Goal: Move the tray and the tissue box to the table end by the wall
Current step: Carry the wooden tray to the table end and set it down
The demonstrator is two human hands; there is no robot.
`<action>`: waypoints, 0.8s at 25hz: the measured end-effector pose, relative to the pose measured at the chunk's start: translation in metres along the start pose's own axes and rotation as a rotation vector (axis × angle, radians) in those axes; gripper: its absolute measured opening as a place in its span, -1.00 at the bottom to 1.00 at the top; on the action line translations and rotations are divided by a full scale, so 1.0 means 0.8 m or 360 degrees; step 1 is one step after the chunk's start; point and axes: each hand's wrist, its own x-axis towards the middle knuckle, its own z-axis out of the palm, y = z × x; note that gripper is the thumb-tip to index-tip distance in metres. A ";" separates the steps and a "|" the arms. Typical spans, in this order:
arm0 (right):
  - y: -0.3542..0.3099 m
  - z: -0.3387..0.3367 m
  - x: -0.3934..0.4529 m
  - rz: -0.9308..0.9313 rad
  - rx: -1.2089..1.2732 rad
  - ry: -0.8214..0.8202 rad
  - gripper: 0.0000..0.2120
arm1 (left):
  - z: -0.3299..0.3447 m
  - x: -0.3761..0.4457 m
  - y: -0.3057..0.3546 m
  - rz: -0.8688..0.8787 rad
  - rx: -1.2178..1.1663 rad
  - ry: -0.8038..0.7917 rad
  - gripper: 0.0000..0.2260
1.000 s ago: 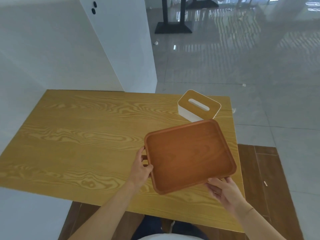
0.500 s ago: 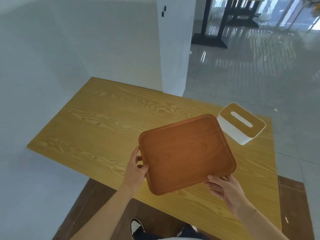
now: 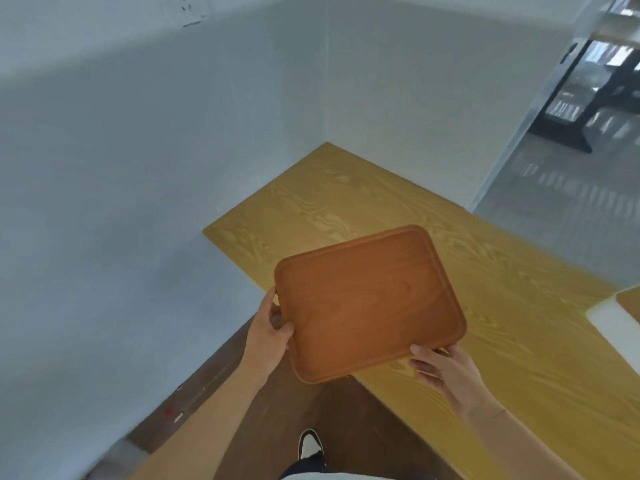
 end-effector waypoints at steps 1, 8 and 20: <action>-0.001 0.022 0.004 0.0001 -0.0025 -0.0028 -0.61 | -0.020 0.002 -0.002 -0.0007 -0.0012 0.0031 -0.34; -0.004 0.100 0.025 0.0059 -0.0166 -0.0102 -0.66 | -0.089 0.024 -0.022 -0.0067 -0.0016 0.0156 -0.38; -0.017 0.133 0.114 0.0183 0.0026 -0.0042 -0.64 | -0.091 0.135 -0.001 -0.0149 0.0092 0.0096 -0.33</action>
